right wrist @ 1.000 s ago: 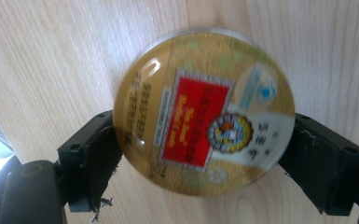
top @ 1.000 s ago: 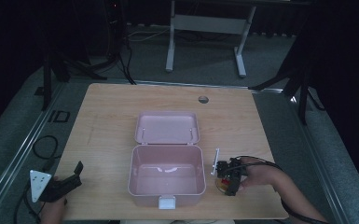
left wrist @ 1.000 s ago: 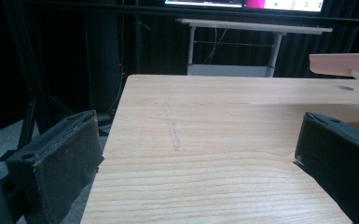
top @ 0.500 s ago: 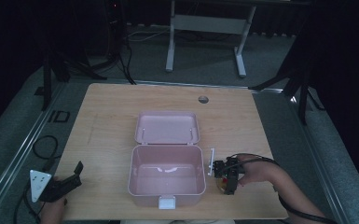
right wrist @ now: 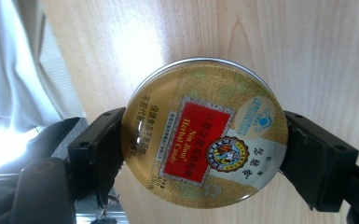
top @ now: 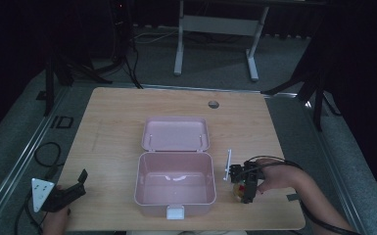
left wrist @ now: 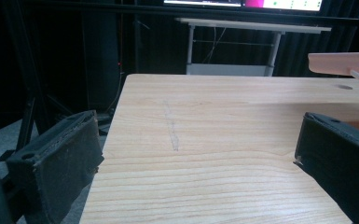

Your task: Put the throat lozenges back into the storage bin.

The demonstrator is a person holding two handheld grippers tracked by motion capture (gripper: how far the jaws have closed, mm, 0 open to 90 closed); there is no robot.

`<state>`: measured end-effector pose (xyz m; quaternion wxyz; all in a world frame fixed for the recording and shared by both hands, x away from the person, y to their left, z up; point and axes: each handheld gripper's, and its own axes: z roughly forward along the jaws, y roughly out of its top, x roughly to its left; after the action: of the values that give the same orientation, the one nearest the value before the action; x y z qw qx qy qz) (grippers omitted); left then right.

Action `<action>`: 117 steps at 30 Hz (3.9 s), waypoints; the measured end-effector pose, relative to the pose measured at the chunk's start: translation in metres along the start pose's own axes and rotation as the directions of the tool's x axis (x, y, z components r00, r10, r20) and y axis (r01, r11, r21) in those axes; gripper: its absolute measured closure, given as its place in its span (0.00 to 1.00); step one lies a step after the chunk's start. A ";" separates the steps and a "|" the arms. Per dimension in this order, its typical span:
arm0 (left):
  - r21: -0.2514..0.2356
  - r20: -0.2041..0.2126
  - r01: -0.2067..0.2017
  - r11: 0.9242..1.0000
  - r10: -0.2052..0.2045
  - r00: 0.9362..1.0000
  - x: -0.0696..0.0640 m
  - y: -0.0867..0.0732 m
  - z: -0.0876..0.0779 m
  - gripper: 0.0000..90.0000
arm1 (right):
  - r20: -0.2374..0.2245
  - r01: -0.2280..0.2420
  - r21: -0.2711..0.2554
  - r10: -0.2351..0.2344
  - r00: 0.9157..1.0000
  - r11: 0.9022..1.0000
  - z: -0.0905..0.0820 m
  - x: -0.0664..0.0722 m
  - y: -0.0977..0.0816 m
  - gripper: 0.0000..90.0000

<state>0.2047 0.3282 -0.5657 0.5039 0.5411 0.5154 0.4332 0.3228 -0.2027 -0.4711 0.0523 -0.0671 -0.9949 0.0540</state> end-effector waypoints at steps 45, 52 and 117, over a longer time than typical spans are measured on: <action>0.000 0.009 0.004 1.000 -0.004 1.000 0.001 0.000 0.000 0.01 | 0.051 0.237 -0.097 -0.233 0.971 0.967 -0.106 0.045 0.121 0.23; 0.000 0.011 0.004 1.000 -0.004 1.000 0.001 0.000 0.000 0.01 | 0.051 0.256 -0.076 -0.253 0.966 0.964 -0.086 0.043 0.132 0.23; 0.002 0.013 0.002 1.000 -0.002 1.000 0.000 0.000 0.000 0.01 | 0.027 0.200 -0.185 -0.198 0.980 0.962 -0.070 0.028 0.106 0.13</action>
<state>0.2051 0.3286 -0.5657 0.5071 0.5438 0.5130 0.4289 0.3162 -0.0876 -0.4114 0.0468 0.0289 -0.9975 -0.0450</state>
